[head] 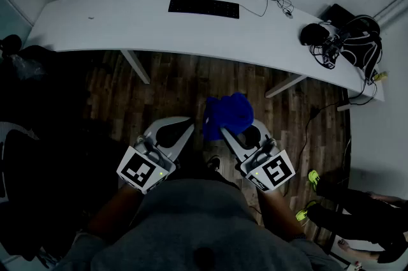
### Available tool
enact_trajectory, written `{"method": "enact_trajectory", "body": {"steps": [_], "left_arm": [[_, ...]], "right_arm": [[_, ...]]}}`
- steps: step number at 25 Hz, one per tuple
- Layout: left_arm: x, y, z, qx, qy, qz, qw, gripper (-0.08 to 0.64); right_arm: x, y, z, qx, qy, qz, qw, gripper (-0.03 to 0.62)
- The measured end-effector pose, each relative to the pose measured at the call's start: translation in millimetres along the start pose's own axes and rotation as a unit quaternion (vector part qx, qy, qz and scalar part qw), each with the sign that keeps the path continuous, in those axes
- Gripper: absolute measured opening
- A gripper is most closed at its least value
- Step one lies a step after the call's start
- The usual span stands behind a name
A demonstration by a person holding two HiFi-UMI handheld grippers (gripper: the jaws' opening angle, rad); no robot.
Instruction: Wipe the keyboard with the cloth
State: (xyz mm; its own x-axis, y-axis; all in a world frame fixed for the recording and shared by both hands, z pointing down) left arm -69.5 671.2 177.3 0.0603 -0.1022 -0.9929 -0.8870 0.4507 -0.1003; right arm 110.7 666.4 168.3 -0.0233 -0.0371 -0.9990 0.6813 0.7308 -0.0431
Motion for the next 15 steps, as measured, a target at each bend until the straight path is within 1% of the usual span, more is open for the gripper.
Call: {"method": "enact_trajectory", "body": {"steps": [3,6,7,10,13,15], "left_arm": [[5.7,-14.5,6.5,0.002,0.026,0.004,0.9997,0.006],[5.2,-23.5,9.9,0.003,0.031,0.004,0.9995,0.006],[4.7,-26.0,10.1,0.004,0.028,0.005,0.9996,0.006],[3.0,-34.7,10.6,0.007,0.003,0.002,1.0,0.006],[8.9,-49.2,17.5,0.007,0.007,-0.006,0.9999,0.007],[8.6,-57.5,18.2,0.009,-0.001,-0.002,1.0,0.006]], "right_arm": [[-0.8,5.8,11.3,-0.001,0.001,0.005,1.0,0.124],[-3.5,11.1,19.4,-0.005,-0.003,0.007,1.0,0.124],[-4.1,12.7,21.8,-0.005,-0.003,0.007,1.0,0.124],[-4.9,17.3,31.0,-0.007,-0.003,0.006,1.0,0.124],[-3.4,23.5,45.1,-0.007,-0.009,0.009,1.0,0.124],[-1.0,27.7,54.6,-0.005,-0.009,0.014,1.0,0.124]]}}
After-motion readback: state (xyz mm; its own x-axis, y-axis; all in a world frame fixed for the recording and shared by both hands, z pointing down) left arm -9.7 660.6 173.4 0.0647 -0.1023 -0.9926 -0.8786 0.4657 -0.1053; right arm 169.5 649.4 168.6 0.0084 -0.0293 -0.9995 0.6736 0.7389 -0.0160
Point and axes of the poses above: the fingertips, and each gripper's own axes: y backward along the fingers, z to its right, x out of its top, the point moved 7 cm from there along y, backward along the fingers, and after that the axes turned 11 degrees about -x, right-handed, at the moved point
